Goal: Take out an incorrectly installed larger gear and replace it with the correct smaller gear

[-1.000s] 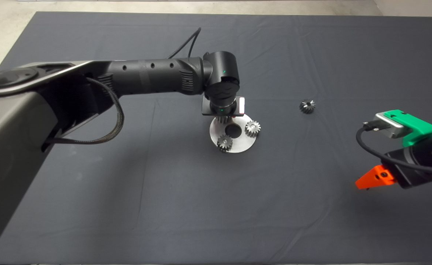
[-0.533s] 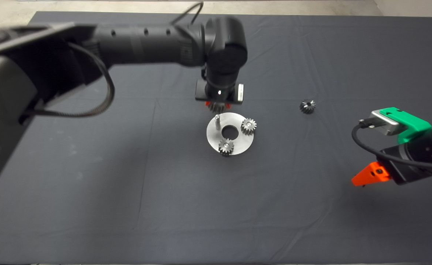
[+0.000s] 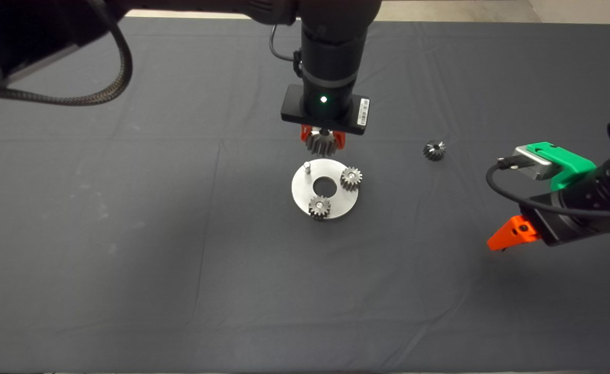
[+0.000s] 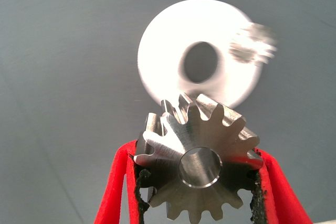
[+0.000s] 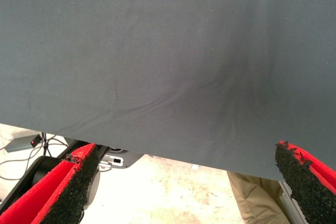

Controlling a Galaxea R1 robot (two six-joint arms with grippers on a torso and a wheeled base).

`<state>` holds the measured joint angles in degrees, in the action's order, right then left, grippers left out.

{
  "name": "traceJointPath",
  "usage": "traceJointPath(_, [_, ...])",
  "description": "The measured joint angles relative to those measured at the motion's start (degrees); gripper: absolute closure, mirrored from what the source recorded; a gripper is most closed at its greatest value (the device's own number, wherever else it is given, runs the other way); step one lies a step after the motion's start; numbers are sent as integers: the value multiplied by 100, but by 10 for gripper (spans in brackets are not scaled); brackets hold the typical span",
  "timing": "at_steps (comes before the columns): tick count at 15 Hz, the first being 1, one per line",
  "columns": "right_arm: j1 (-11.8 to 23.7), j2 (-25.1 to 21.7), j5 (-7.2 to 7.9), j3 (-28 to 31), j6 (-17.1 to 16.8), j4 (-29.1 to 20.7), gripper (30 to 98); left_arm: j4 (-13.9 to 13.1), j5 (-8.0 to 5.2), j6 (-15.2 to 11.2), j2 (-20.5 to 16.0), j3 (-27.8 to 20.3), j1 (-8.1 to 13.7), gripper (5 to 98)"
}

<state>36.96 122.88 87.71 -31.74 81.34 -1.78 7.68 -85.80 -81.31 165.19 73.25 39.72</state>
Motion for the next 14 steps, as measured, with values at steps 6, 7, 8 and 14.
traceJointPath(6, [-39, 511, 0, -161, 105, -6, 395, 179, -273, 37, -2599, -934, -488, 738])
traceJointPath(7, [-94, 600, -9, -196, 113, -6, 395, 194, -253, 44, -2870, -1191, -625, 737])
traceJointPath(8, [-182, 641, -11, -225, 134, -5, 395, 241, -223, 59, -3083, -1417, -755, 737])
traceJointPath(14, [-795, 886, 1, -339, 437, 16, 395, 548, -139, -13, -3266, -1836, -1125, 729])
